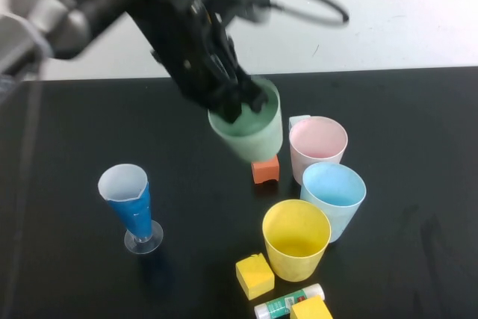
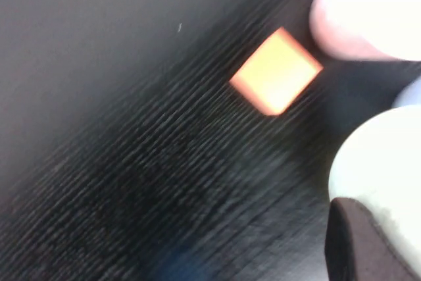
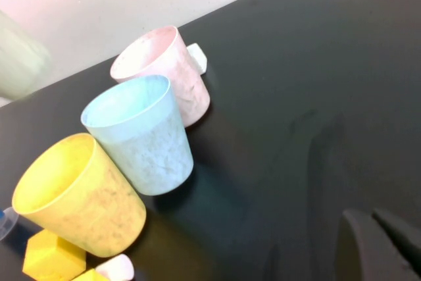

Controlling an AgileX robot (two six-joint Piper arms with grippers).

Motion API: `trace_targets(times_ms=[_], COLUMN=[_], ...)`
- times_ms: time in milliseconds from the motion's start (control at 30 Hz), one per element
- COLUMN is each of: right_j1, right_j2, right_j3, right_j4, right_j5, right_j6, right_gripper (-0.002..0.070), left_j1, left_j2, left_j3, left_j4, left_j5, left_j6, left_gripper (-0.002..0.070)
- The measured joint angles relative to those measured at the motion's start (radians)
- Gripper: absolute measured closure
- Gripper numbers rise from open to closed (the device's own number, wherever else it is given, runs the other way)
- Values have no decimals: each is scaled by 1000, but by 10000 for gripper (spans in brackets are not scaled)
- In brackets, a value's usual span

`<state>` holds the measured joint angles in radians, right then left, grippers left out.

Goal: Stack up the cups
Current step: Place the green cup on the yellow cup

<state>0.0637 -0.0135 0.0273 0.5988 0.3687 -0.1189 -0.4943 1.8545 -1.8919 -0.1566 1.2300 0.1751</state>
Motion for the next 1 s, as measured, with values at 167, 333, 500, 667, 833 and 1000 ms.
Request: trace_targets(times_ms=[167,333,500,667,833,1000], right_j1=[0,0,0,0,0,0], right_j2=[0,0,0,0,0,0], right_j3=[0,0,0,0,0,0], right_j4=[2,4,6,13,33,38], right_j5=[0,0,0,0,0,0], right_j6=[-6,-18,-24,-28,-53,-62], right_gripper=[678,678,678,678,678,678], left_j1=[-11,-102,-199,-218,-218,-218], left_j2=[-94,-126,-106,-94,-93,-78], left_j3=[-3,-3,-3,30,125,155], left_j4=[-58,-38,24,62,77,77], left_j5=[11,15,15,16,16,14], left_j6=[-3,-3,-3,-23,-26,-26], left_gripper=[667,667,667,667,667,667])
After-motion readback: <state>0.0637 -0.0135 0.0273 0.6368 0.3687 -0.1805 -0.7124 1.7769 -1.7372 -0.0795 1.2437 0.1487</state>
